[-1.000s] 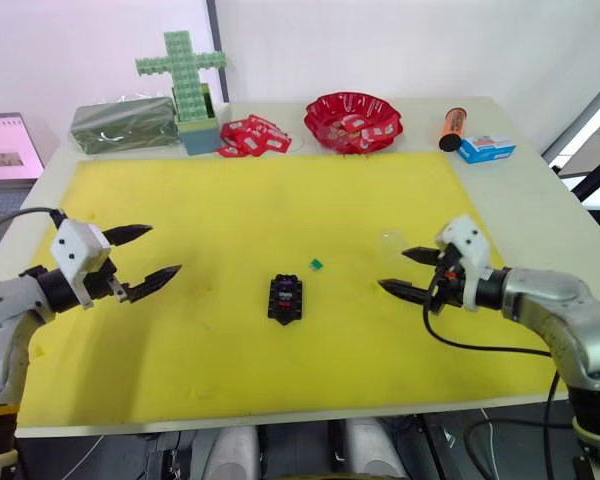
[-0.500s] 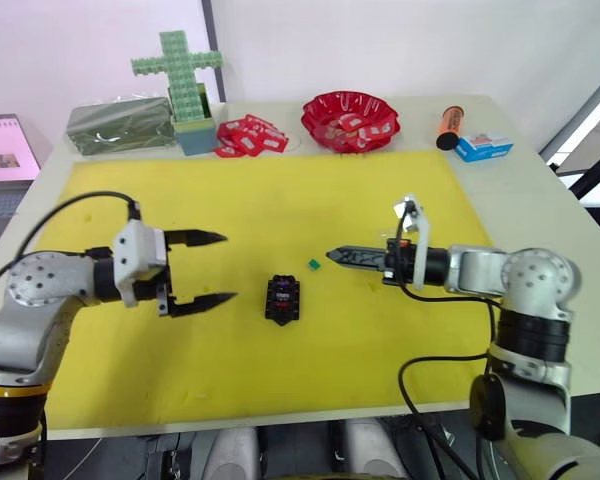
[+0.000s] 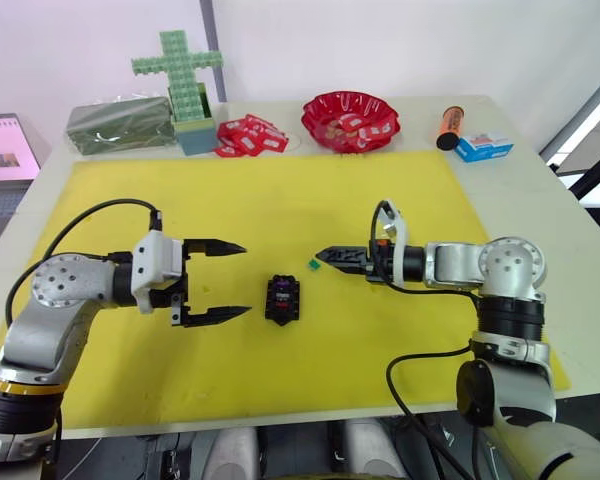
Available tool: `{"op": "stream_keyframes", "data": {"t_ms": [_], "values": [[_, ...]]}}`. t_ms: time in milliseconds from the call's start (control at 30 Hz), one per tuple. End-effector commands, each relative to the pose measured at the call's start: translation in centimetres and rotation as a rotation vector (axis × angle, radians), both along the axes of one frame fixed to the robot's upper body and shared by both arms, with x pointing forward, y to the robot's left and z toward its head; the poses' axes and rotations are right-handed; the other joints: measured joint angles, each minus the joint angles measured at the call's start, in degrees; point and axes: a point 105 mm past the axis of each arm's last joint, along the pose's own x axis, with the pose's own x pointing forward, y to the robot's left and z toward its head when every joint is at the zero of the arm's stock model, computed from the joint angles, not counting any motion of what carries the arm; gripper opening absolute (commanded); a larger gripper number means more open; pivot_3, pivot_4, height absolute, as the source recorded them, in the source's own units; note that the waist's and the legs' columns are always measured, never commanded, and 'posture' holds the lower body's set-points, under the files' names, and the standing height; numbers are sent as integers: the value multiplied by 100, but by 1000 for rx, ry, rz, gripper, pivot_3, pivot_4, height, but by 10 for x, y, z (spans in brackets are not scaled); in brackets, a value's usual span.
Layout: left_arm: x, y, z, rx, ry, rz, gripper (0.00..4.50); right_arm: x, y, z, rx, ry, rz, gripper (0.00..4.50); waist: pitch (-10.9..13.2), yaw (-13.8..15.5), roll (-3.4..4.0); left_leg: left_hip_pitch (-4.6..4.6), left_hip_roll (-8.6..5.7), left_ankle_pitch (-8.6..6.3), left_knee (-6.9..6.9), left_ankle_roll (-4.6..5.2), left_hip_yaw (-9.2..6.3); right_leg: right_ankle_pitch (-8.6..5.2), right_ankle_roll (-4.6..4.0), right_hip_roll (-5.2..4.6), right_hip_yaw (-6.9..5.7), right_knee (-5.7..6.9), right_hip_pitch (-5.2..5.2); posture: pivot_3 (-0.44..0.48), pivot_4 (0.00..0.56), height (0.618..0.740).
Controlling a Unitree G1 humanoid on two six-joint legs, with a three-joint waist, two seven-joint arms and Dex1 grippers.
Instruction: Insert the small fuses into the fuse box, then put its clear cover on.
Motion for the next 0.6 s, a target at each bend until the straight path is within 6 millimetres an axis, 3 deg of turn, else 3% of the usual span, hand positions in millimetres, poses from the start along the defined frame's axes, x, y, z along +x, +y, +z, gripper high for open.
{"op": "stream_keyframes", "data": {"t_ms": [33,600], "values": [[-1,-3,7,2,-36,-17,4500,3,6,5,-7,-10,12,3581,0,-1,0,0,0,0,0,0,0,0,0,0,0,0,0,0,150,740],[2,-5,5,0,-31,-10,4500,15,18,-11,-14,13,-22,3581,-1,-24,0,2,2,0,0,0,-1,0,0,4,0,1,1,0,150,740]]}}
